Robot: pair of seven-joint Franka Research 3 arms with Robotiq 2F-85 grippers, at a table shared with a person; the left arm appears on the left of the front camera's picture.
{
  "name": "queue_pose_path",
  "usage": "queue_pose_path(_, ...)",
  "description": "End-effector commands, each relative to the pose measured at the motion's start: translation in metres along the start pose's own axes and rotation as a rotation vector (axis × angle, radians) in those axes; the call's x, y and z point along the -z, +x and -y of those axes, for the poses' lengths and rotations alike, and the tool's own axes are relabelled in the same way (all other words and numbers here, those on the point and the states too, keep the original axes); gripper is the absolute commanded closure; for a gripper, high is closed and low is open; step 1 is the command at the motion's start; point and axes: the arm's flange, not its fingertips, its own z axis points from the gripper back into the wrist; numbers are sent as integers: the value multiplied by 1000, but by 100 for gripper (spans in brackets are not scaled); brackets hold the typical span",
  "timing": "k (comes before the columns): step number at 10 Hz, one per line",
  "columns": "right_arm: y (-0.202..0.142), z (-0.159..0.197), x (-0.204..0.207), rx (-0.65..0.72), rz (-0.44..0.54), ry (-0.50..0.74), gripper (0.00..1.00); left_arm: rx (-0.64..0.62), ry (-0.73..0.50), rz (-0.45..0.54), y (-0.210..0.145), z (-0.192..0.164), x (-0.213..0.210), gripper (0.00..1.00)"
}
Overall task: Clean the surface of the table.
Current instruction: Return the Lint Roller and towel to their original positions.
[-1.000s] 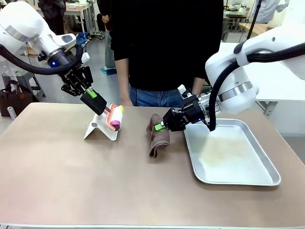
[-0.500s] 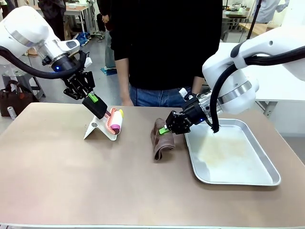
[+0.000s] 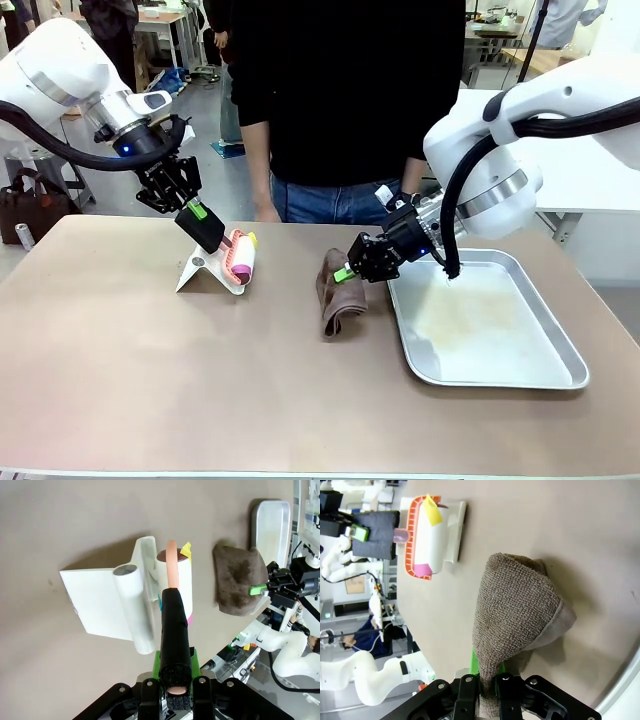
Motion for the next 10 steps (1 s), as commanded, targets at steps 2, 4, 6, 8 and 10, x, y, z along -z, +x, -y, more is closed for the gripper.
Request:
queue_pose_path(2,-2,-3,1,-3,1,-15,88,-43,27,25,0,-2,5,77)
queue_pose_path(4,-1,-2,2,-1,3,-20,88,-46,24,35,0,-7,6,77)
queue_pose_path(6,0,-1,3,9,2,-21,88,-32,-5,41,-2,-13,5,77)
queue_pose_path(8,0,0,3,13,1,-15,88,-20,-13,43,-5,-14,6,77)
queue_pose_path(10,0,0,2,18,1,-11,88,-15,-17,46,-7,-15,7,77)
